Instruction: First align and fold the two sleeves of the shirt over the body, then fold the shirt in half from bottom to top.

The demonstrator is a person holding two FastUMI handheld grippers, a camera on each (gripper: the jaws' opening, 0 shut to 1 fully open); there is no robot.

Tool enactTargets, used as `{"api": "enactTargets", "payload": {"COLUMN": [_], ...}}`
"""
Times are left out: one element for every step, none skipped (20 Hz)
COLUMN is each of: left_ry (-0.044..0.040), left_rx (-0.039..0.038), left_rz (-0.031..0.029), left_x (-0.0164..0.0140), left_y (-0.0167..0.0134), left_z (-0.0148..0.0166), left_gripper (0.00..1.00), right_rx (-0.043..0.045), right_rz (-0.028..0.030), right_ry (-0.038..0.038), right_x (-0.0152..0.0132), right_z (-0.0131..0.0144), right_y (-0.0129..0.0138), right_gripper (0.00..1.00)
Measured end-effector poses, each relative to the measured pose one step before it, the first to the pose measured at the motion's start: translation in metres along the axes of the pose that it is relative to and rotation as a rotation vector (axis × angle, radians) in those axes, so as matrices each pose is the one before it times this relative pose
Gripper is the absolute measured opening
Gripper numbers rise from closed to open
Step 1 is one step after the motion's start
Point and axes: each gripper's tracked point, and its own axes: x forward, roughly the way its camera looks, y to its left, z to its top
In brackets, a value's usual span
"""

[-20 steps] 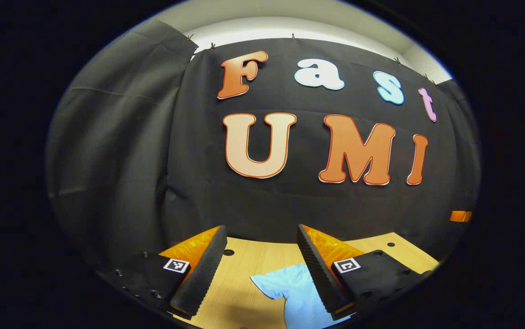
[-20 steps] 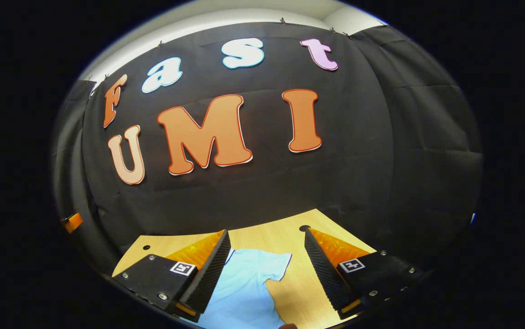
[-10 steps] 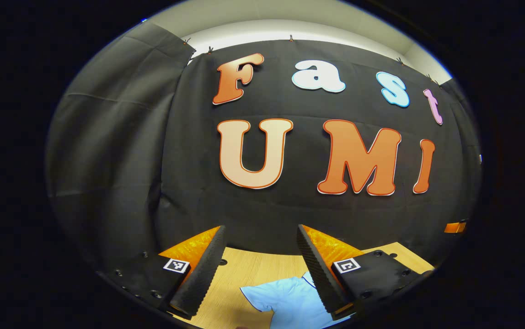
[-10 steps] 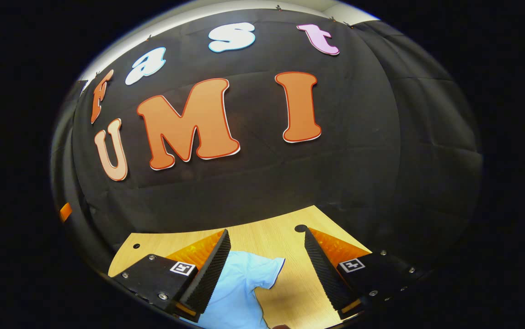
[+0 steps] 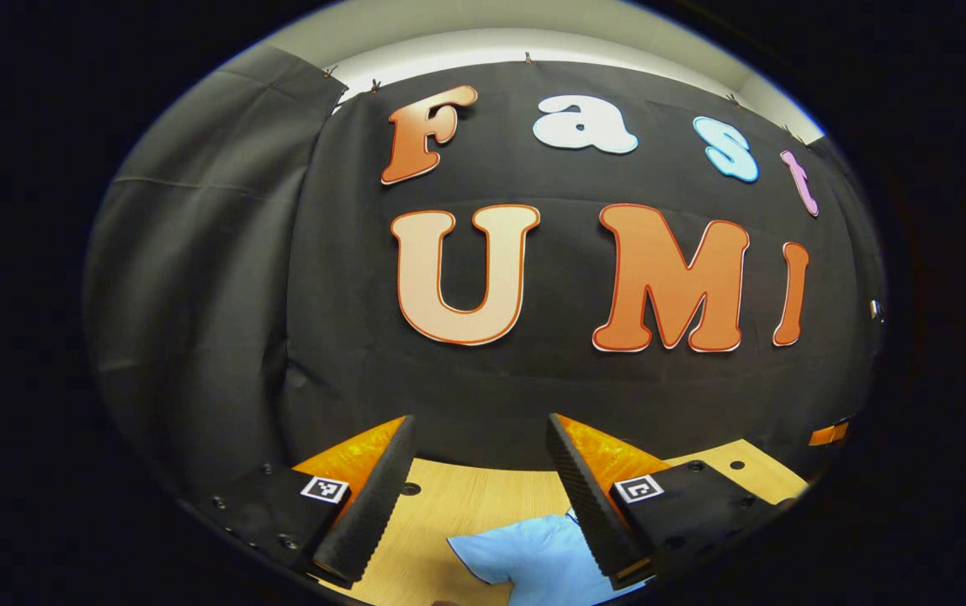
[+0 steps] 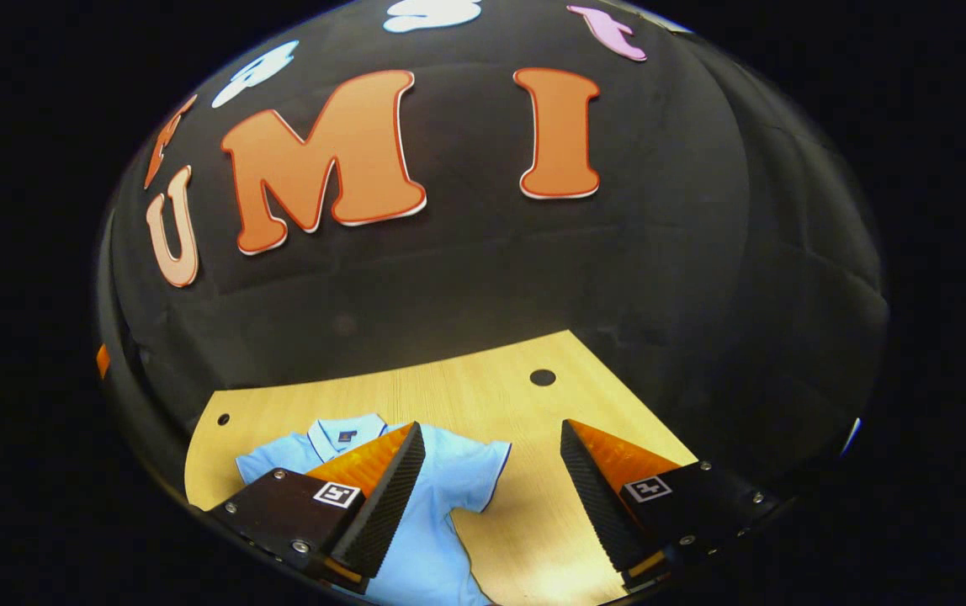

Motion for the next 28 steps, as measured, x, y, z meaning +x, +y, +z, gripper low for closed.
{"api": "enactTargets", "payload": {"left_ry": [0.00472, 0.00861, 0.00385, -0.00052, 0.00404, 0.00834, 0.00794, 0.00684, 0.00901, 0.00601, 0.00368, 0.0062, 0.00843, 0.00476, 0.00046, 0.00117, 0.00433, 0.00939, 0.00953, 0.01061, 0.00724, 0.00502, 0.00295, 0.00246, 0.00381, 0.00246, 0.00393, 0.00276], "left_rx": [0.00496, 0.00233, -0.00499, -0.00707, -0.00356, 0.00094, 0.00029, -0.00362, -0.0062, -0.00374, -0.00308, 0.00223, 0.00856, 0.00918, 0.00644, 0.00345, 0.00228, 0.00209, 0.00116, -0.00087, -0.00165, -0.00048, 0.00108, 0.00011, -0.00211, -0.00355, -0.00385, -0.00364], "left_rz": [0.00895, 0.00721, -0.00032, 0.00264, 0.00525, 0.00654, 0.00444, 0.00393, 0.00448, 0.00662, 0.0105, 0.01034, 0.01448, 0.01401, 0.00943, 0.00934, 0.00463, 0.00479, 0.005, 0.00089, -0.00149, 0.00008, 0.00283, 0.00298, 0.00132, 0.00244, 0.00413, 0.00493], "left_x": [0.00188, 0.00145, 0.00188, 0.00193, 0.00274, 0.00202, 0.00209, 0.00221, 0.00183, 0.00137, 0.0027, 0.00342, 0.00119, 0.00091, 0.00073, 0.00094, 0.00175, 0.00218, 0.00163, 0.00141, 0.00048, 0.00109, 0.00028, 0.00126, -0.00013, -0.0002, 0.00012, -0.00056], "left_y": [0.00485, 0.00429, 0.00346, 0.00146, 0.00392, 0.00433, 0.00212, 0.00239, 0.00367, 0.003, 0.00573, 0.00463, 0.00552, 0.00544, 0.00392, 0.00276, 0.00195, 0.0018, 0.00203, -0.00008, -0.00006, -0.00049, 0.00142, 0.00099, 0.00061, 0.00149, 0.00176, 0.00139], "left_z": [-0.00134, -0.00572, -0.00068, -0.00247, -0.00097, -0.00404, -0.00304, -0.00412, -0.00277, -0.00291, -0.0028, -0.00224, -0.00219, -0.00262, -0.00137, -0.00195, -0.00091, -0.00374, -0.00316, -0.005, -0.00172, -0.0025, -0.0005, -0.00197, -0.00031, -0.00263, -0.00129, -0.00218], "left_gripper": [0.99, 0.99, 0.99, 0.99, 0.99, 0.99, 0.99, 0.99, 0.99, 0.99, 0.99, 0.99, 0.99, 0.99, 0.99, 0.97, 0.99, 0.99, 0.99, 0.99, 1.0, 0.99, 0.99, 0.97, 0.97, 0.97, 0.99, 0.97], "right_rx": [0.00606, 0.00918, 0.00791, 0.00172, -0.01083, -0.01224, -0.00784, 0.00119, 0.01161, 0.0186, 0.01481, 0.011, 0.00333, 0.00106, 0.00195, -0.00024, 0.00352, 0.00119, 0.00328, 0.00249, 0.0023, 0.00336, 0.00173, 0.00202, 0.00236, 0.0021, 0.00268, 0.00448], "right_rz": [-0.00263, 0.00044, 0.0017, -0.00088, -0.00711, -0.0257, -0.0158, -0.00583, 0.00889, 0.01458, 0.01288, -0.00505, -0.01246, -0.01071, -0.01323, -0.00915, -0.01316, -0.00242, -0.01114, -0.00755, -0.00615, -0.00708, -0.00405, -0.00837, -0.00547, -0.0057, -0.00562, -0.00039], "right_ry": [0.03487, 0.03669, 0.03795, 0.03444, 0.03084, 0.03879, 0.03796, 0.04018, 0.04994, 0.04887, 0.04754, 0.04721, 0.05061, 0.04483, 0.04191, 0.036, 0.03338, 0.02766, 0.02327, 0.01797, 0.01665, 0.01589, 0.01282, 0.01017, 0.01081, 0.01013, 0.00829, 0.01031], "right_x": [0.00605, 0.00889, 0.00817, 0.00969, 0.011, 0.01333, 0.01411, 0.01535, 0.01498, 0.01572, 0.01641, 0.01565, 0.01642, 0.01504, 0.01302, 0.01258, 0.00945, 0.00921, 0.00914, 0.00772, 0.00641, 0.0057, 0.00506, 0.00322, 0.00306, 0.00245, 0.0025, 0.00225], "right_z": [-0.00405, -0.00476, -0.0046, -0.00413, -0.00125, -0.0016, -0.00034, -0.00145, -0.00289, -0.00408, -0.00385, -0.00454, -0.00626, -0.00586, -0.00555, -0.00489, -0.0045, -0.00231, -0.00189, -0.00353, -0.00129, -0.00198, -0.00239, -0.00124, -0.00097, -0.00223, -0.00179, -0.0013], "right_y": [0.00219, 0.00235, 0.00203, 0.00112, -0.00038, -0.00405, -0.00217, 0.00208, 0.00371, 0.00485, 0.0036, -0.00046, -0.00252, -0.00118, -0.00124, -0.00062, -0.00216, 0.00116, -0.0006, -0.00028, 0.00027, -0.00114, -0.00066, -0.00189, -0.00141, -0.00151, -0.00155, 0.00026], "right_gripper": [0.98, 0.98, 0.98, 0.98, 0.98, 0.98, 0.98, 0.98, 0.98, 0.98, 0.98, 0.98, 0.98, 0.98, 0.98, 0.99, 0.99, 0.99, 0.99, 0.99, 0.99, 0.99, 0.99, 0.99, 0.99, 0.99, 0.99, 0.99]}}
